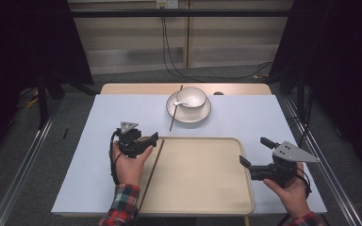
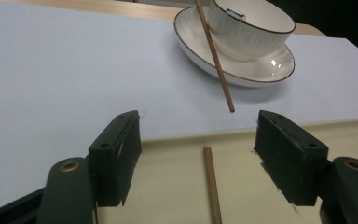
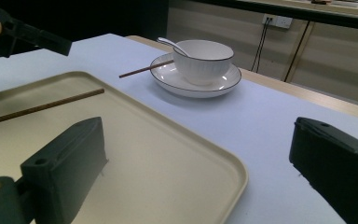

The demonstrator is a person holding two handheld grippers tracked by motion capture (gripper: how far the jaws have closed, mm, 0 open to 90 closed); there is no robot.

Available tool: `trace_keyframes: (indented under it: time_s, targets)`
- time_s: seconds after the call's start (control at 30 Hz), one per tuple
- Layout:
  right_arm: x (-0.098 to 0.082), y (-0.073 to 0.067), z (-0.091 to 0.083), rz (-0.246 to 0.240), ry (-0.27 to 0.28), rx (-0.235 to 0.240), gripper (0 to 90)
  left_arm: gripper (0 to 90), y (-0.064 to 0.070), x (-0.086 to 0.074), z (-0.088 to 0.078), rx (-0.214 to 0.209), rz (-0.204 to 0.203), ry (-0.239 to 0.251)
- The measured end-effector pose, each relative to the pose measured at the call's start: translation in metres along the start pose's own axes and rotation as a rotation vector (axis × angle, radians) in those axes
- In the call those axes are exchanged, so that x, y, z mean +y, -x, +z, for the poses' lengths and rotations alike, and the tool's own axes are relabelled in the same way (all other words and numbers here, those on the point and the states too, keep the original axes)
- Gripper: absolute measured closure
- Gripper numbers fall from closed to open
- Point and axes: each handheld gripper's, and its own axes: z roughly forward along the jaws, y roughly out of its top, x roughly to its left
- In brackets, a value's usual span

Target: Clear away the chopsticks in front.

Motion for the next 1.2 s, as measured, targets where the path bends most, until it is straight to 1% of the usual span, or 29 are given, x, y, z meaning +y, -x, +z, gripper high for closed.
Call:
trace_keyframes:
  time_s: [0.07,0.1,0.17,0.33,0.37,0.4,0.43,0.47,0.5,0.6,0.67,0.77,0.83,0.9,0.93,1.0,1.1,1.17,1.2]
  targets:
    - [0.000,0.000,0.000,-0.002,-0.001,0.003,3.3,30.7,0.000,0.006,0.006,0.000,0.003,0.005]
    - [0.000,0.000,0.000,0.000,-0.003,0.002,3.3,30.1,0.000,0.008,0.009,-0.008,0.009,0.011]
    - [0.000,0.000,0.000,-0.002,-0.002,0.000,3.3,29.0,0.000,0.013,0.015,-0.005,0.022,0.015]
    - [0.000,0.000,-0.001,0.002,-0.004,-0.001,3.3,27.2,-0.003,0.021,0.034,-0.013,0.033,-0.009]
    - [0.000,0.000,-0.001,0.002,-0.004,-0.001,3.3,26.6,-0.003,0.022,0.038,-0.011,0.042,-0.012]
    - [0.000,0.000,-0.001,0.005,-0.002,0.002,3.3,25.8,-0.003,0.023,0.041,-0.017,0.042,-0.012]
    - [0.000,0.000,-0.001,0.005,-0.003,0.003,3.3,25.2,-0.002,0.024,0.044,-0.026,0.034,-0.011]
    - [0.000,0.000,0.000,0.000,-0.001,0.002,3.3,25.0,-0.001,0.026,0.048,-0.030,0.046,-0.016]
    - [0.000,-0.001,0.000,0.002,-0.002,0.004,3.3,24.8,0.000,0.027,0.051,-0.031,0.049,-0.016]
    - [0.000,-0.001,0.000,-0.004,-0.006,0.001,3.3,23.8,0.001,0.030,0.059,-0.046,0.044,-0.018]
    - [-0.001,-0.001,0.000,-0.005,-0.002,0.005,3.3,23.2,0.001,0.032,0.065,-0.036,0.054,-0.030]
    - [0.000,-0.001,-0.001,-0.003,0.000,0.005,3.3,23.0,0.001,0.036,0.072,-0.031,0.057,-0.030]
    - [0.000,-0.001,-0.001,-0.001,0.000,0.005,3.4,23.1,0.001,0.038,0.077,-0.032,0.067,-0.027]
    - [0.000,-0.002,-0.001,-0.003,-0.003,0.000,3.4,24.3,0.003,0.041,0.082,-0.021,0.080,-0.034]
    - [0.000,-0.001,-0.001,-0.006,-0.003,0.008,3.4,24.3,0.003,0.042,0.084,-0.021,0.087,-0.035]
    - [0.000,-0.001,-0.001,-0.003,-0.001,0.006,3.4,26.6,0.004,0.045,0.089,-0.023,0.087,-0.037]
    - [-0.001,0.000,-0.002,-0.004,0.000,0.000,3.4,31.8,0.008,0.047,0.095,-0.038,0.090,-0.043]
    - [-0.001,0.001,-0.002,0.002,0.003,0.003,3.4,34.6,0.011,0.048,0.099,-0.042,0.106,-0.054]
    - [-0.001,0.001,-0.002,0.001,0.002,0.003,3.4,36.8,0.012,0.048,0.101,-0.047,0.102,-0.056]
